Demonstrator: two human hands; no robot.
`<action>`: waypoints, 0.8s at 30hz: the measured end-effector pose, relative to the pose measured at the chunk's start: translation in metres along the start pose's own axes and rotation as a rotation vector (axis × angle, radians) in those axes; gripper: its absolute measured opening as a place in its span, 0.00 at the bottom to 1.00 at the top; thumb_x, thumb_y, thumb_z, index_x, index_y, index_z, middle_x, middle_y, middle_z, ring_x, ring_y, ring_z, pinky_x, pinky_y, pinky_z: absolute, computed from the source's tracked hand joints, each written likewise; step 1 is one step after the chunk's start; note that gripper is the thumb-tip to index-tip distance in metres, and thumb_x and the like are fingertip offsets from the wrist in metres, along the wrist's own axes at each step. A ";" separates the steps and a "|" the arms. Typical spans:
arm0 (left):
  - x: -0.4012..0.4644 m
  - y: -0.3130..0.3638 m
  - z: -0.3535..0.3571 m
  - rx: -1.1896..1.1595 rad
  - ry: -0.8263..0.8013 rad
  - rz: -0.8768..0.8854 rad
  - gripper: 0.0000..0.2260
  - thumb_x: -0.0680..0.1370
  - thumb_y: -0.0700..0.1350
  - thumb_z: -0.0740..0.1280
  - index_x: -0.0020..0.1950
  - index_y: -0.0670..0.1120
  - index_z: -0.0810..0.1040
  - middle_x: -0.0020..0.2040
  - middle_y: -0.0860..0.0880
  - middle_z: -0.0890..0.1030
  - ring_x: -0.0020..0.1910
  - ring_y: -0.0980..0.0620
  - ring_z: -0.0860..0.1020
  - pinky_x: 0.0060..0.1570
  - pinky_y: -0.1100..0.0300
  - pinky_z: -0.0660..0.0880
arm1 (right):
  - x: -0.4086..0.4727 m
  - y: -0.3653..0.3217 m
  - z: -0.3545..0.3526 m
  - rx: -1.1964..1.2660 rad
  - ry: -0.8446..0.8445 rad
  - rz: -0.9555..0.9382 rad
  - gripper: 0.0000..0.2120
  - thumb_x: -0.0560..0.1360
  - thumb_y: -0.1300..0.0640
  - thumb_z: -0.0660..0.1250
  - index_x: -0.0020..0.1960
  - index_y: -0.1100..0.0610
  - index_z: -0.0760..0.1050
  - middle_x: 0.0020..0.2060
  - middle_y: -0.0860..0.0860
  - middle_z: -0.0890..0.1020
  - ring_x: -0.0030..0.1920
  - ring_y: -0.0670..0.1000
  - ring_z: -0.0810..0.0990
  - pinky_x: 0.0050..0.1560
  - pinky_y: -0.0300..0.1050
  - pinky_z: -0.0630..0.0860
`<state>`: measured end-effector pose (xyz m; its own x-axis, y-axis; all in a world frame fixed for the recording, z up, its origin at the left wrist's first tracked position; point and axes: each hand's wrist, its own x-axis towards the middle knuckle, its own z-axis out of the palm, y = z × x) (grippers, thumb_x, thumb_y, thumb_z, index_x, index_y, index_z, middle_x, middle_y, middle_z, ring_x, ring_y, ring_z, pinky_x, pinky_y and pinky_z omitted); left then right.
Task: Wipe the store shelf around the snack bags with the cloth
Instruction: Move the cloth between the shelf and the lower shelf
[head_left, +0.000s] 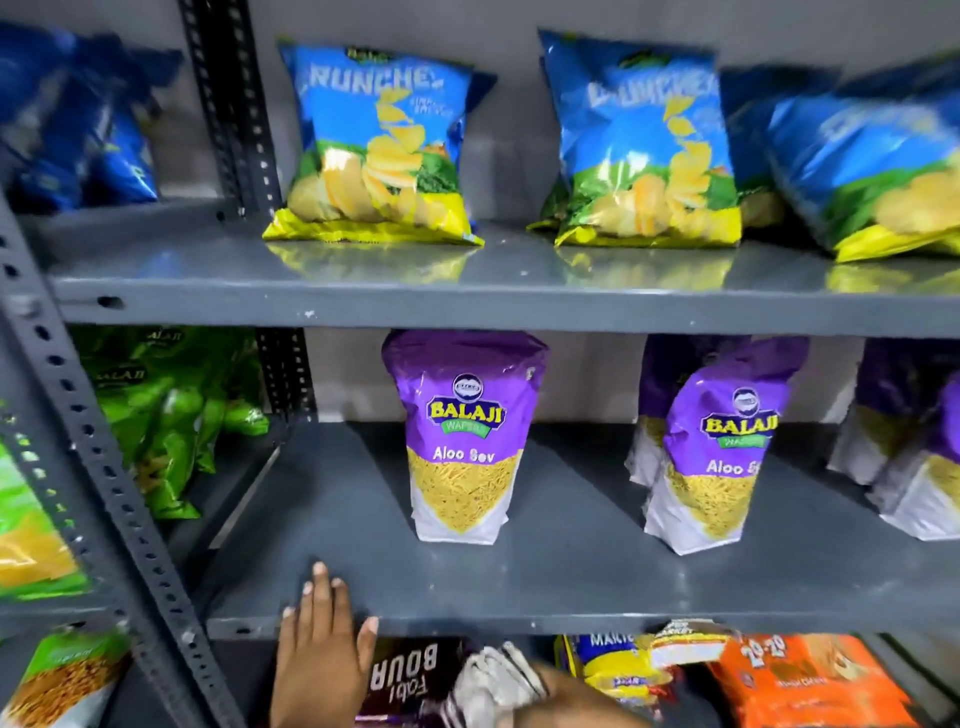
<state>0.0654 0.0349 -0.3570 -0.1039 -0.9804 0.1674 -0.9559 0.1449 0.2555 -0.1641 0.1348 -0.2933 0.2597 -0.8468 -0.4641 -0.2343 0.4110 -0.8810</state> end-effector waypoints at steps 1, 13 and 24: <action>0.002 0.013 -0.007 -0.029 0.064 0.062 0.34 0.78 0.60 0.37 0.63 0.36 0.68 0.77 0.46 0.45 0.71 0.43 0.59 0.72 0.56 0.41 | -0.014 -0.014 -0.014 0.047 0.040 -0.081 0.35 0.37 0.50 0.83 0.45 0.51 0.81 0.35 0.40 0.84 0.35 0.35 0.81 0.50 0.34 0.71; 0.038 0.179 -0.203 -0.100 0.746 0.478 0.28 0.79 0.59 0.40 0.74 0.43 0.47 0.76 0.42 0.47 0.74 0.46 0.45 0.71 0.53 0.40 | -0.193 -0.296 -0.108 -0.366 0.937 -1.103 0.10 0.70 0.63 0.66 0.47 0.50 0.74 0.37 0.45 0.80 0.38 0.44 0.77 0.44 0.43 0.75; 0.086 0.191 -0.252 -0.019 0.782 0.429 0.32 0.78 0.61 0.38 0.73 0.39 0.50 0.75 0.39 0.55 0.72 0.44 0.49 0.70 0.50 0.43 | -0.103 -0.303 -0.118 -1.478 0.619 -0.237 0.36 0.72 0.39 0.62 0.74 0.51 0.51 0.75 0.52 0.58 0.74 0.54 0.57 0.74 0.63 0.48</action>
<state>-0.0567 0.0120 -0.0544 -0.2280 -0.4704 0.8525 -0.8721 0.4879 0.0360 -0.2304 0.0572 0.0324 0.1077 -0.9901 0.0905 -0.9902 -0.0987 0.0986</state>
